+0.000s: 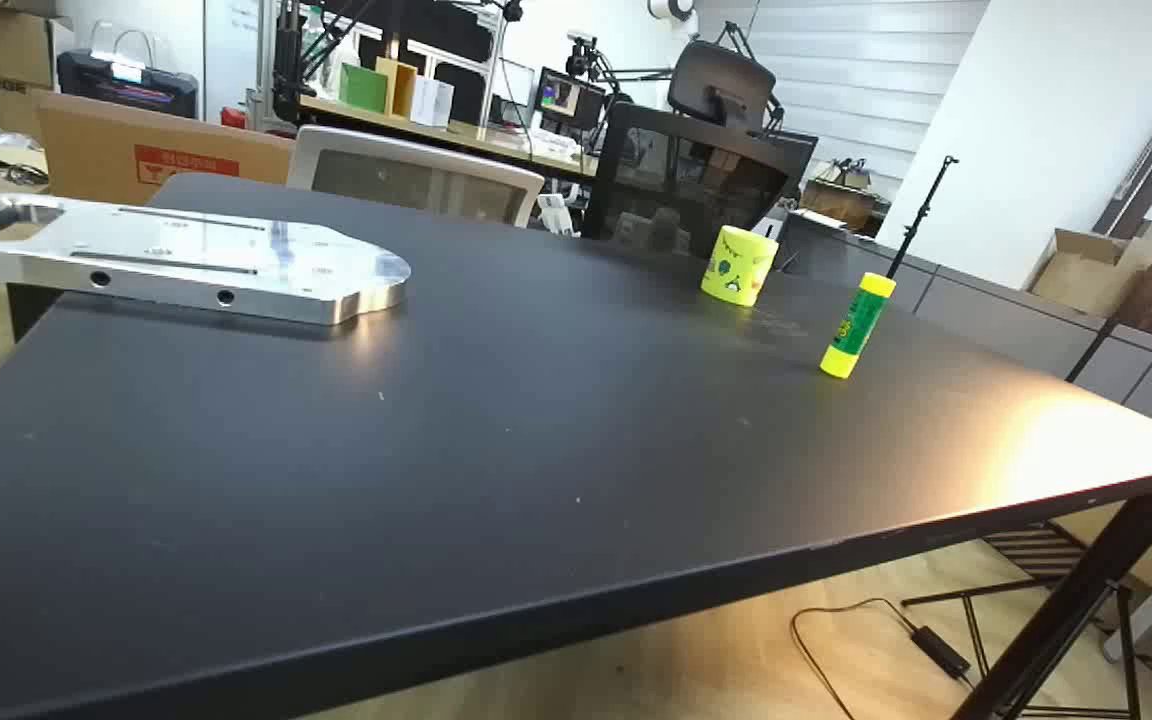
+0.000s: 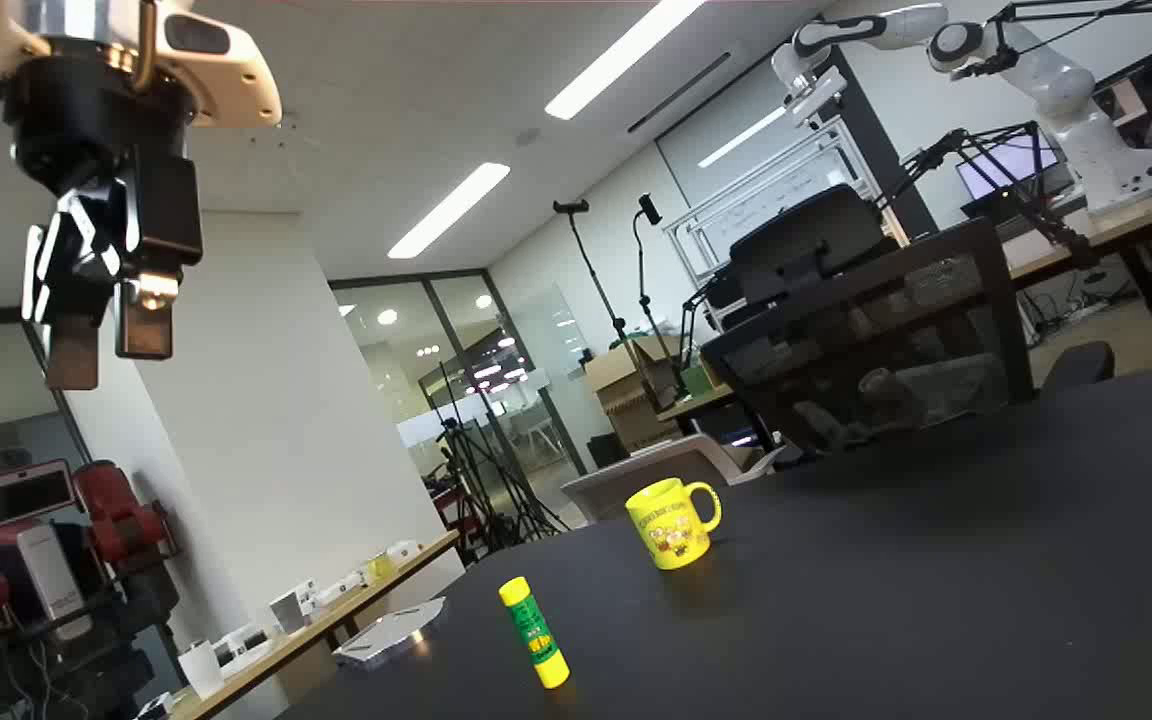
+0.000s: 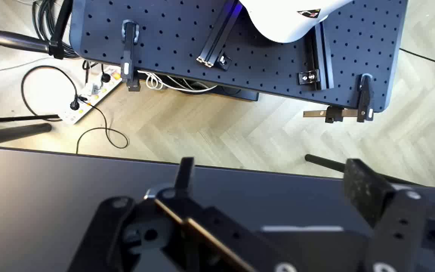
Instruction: Pick the bottle on the table and put it in the mug
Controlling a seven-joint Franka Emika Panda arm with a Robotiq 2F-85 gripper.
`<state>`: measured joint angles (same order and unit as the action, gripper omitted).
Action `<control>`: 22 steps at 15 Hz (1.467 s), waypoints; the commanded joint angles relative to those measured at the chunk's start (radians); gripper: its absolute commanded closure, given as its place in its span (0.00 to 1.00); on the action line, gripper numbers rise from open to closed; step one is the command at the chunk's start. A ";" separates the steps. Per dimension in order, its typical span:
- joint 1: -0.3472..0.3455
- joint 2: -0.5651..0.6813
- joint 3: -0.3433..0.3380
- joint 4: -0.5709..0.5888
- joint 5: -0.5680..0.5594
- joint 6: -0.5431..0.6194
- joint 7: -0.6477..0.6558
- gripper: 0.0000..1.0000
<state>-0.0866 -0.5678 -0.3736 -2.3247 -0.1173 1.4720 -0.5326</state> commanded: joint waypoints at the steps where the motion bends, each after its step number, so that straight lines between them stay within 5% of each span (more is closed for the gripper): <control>1: -0.015 0.004 0.012 0.001 0.005 0.002 -0.007 0.00; 13: -0.015 0.004 0.012 0.001 0.006 0.003 -0.007 0.00; 22: 0.009 0.090 0.080 -0.073 -0.201 0.367 -0.138 0.00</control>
<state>-0.0850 -0.5034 -0.3203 -2.3791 -0.2621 1.7387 -0.6192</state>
